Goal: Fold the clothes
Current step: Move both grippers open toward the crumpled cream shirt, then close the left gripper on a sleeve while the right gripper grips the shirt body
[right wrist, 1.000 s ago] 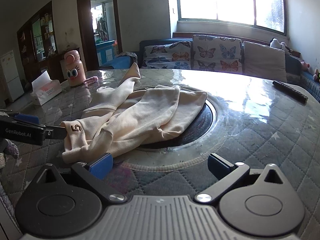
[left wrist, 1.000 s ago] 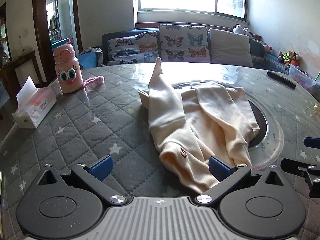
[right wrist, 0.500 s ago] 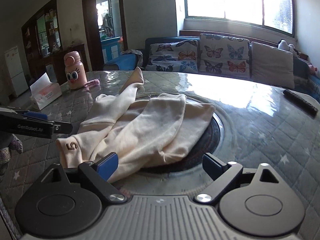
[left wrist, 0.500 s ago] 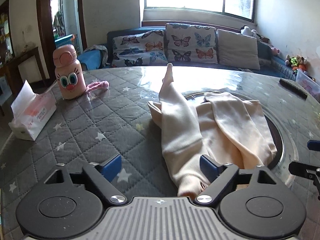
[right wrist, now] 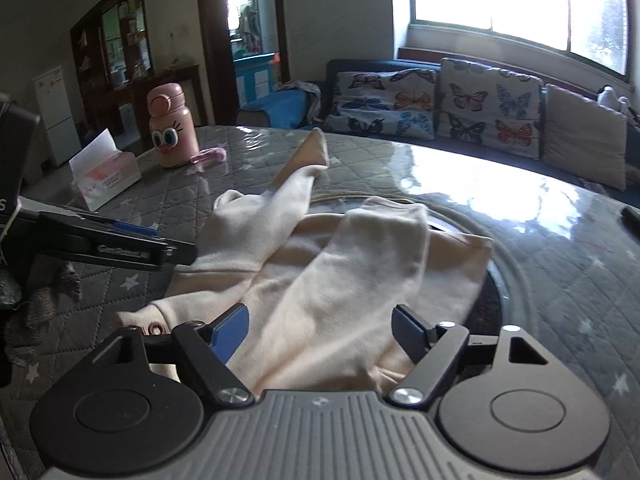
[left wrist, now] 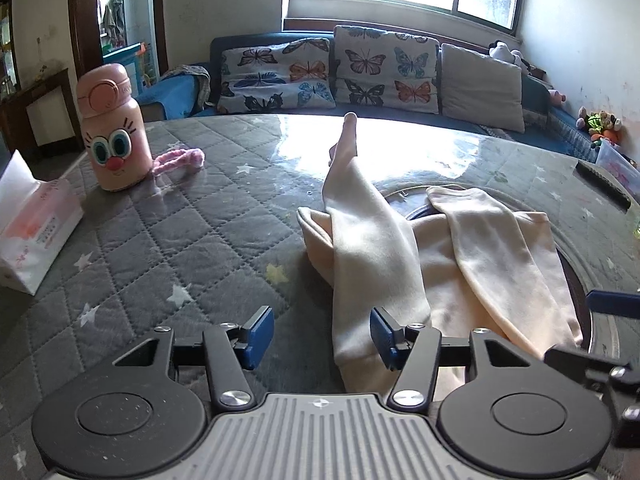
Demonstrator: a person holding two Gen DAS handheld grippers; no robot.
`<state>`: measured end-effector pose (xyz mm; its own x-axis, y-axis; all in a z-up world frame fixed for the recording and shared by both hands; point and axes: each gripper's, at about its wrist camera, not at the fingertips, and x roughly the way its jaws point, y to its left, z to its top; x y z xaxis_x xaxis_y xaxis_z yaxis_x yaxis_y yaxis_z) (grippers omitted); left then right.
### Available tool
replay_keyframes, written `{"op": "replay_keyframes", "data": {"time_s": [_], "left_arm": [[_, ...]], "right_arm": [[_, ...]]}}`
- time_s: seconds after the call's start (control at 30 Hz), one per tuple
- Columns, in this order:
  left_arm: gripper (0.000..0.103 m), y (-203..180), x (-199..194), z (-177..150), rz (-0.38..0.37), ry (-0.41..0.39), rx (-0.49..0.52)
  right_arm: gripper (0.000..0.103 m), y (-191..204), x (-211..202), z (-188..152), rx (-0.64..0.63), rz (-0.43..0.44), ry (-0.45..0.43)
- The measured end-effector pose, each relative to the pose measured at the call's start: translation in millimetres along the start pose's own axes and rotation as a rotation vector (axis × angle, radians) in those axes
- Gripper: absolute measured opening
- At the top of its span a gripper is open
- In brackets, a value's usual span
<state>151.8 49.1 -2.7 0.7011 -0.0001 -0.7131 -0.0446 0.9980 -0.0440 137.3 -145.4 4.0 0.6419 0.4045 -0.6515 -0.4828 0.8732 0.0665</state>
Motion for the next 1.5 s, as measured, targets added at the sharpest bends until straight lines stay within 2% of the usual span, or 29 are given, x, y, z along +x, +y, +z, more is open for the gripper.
{"op": "replay_keyframes", "data": {"time_s": [0.13, 0.27, 0.33, 0.37, 0.43, 0.5, 0.6, 0.67, 0.93, 1.17, 1.33, 1.5], "left_arm": [[0.057, 2, 10, 5, -0.021, 0.019, -0.009], [0.057, 1, 19, 6, -0.045, 0.032, -0.002], [0.045, 2, 23, 7, -0.059, 0.039, -0.003], [0.042, 1, 24, 7, -0.073, 0.043, -0.001], [0.025, 0, 24, 7, -0.103, 0.046, 0.003], [0.015, -2, 23, 6, -0.123, 0.043, 0.008], [0.008, -2, 19, 6, -0.139, 0.023, 0.011], [0.004, -1, 15, 6, -0.146, 0.01, 0.006], [0.002, 12, -22, 1, -0.143, -0.052, -0.026], [0.002, 31, -81, -23, -0.132, -0.108, -0.041], [0.002, 41, -126, -55, -0.15, -0.114, -0.031], [0.002, 42, -141, -84, -0.161, -0.053, 0.016]], "right_arm": [[0.073, 4, 15, 3, -0.011, 0.018, 0.025], [0.063, 4, 29, 2, -0.007, 0.032, 0.063], [0.057, 3, 34, 0, -0.006, 0.032, 0.079], [0.051, 2, 36, -1, -0.004, 0.032, 0.088], [0.042, 0, 37, -3, 0.005, 0.032, 0.096], [0.029, -3, 36, -5, 0.017, 0.031, 0.097], [0.011, -9, 30, -7, 0.033, 0.031, 0.091], [0.004, -10, 24, -7, 0.033, 0.027, 0.08], [0.002, -18, -13, -9, 0.035, 0.011, 0.014], [0.002, -19, -61, -20, 0.015, 0.031, -0.024], [0.002, -12, -94, -37, -0.011, 0.079, 0.001], [0.004, -3, -110, -57, -0.068, 0.107, 0.079]]}}
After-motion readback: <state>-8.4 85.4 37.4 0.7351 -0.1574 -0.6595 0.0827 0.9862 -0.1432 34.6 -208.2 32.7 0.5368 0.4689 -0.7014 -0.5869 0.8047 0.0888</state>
